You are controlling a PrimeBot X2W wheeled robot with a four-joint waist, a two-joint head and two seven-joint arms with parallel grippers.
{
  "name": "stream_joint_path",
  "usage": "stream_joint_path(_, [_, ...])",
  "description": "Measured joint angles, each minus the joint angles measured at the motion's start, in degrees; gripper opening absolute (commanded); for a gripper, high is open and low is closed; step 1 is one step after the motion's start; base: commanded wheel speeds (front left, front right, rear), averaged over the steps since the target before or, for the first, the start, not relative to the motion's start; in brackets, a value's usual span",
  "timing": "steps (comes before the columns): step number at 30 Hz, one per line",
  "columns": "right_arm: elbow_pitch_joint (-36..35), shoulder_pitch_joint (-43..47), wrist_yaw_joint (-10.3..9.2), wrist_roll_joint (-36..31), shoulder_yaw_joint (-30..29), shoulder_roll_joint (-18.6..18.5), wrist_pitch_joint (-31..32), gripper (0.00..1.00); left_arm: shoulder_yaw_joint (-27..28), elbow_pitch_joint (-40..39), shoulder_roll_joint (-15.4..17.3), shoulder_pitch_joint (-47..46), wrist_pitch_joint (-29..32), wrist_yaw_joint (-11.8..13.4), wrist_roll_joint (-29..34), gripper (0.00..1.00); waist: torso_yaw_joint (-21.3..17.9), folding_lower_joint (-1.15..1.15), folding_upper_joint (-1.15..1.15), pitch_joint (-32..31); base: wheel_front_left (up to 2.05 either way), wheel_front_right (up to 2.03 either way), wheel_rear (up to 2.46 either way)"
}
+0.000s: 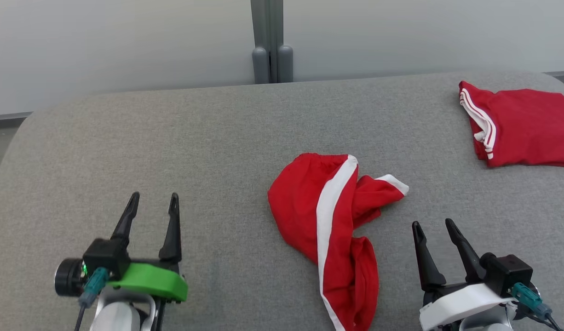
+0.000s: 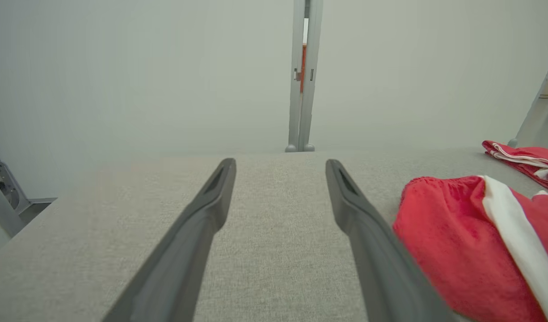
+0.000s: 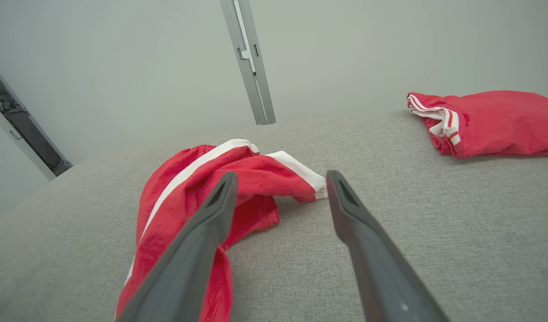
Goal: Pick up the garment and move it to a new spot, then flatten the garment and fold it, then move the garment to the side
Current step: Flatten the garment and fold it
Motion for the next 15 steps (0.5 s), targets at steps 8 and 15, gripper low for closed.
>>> stream_joint_path(8, [0.51, -2.28, 0.0, -0.1, -0.56, 0.2, -0.01, 1.0, -9.61, 3.42, 1.4, -15.38, 0.4, -0.01, 0.67, 1.0, -3.06, 0.0, 0.0, 2.62, 0.0, 0.0, 0.0])
stream_joint_path(15, [1.35, -4.64, 0.0, 0.15, -0.2, 0.65, -0.04, 1.0, -20.25, 9.87, 2.52, -27.91, 4.01, -0.02, -2.6, 1.0, -7.25, 0.0, 0.0, 5.39, 0.0, 0.0, 0.0])
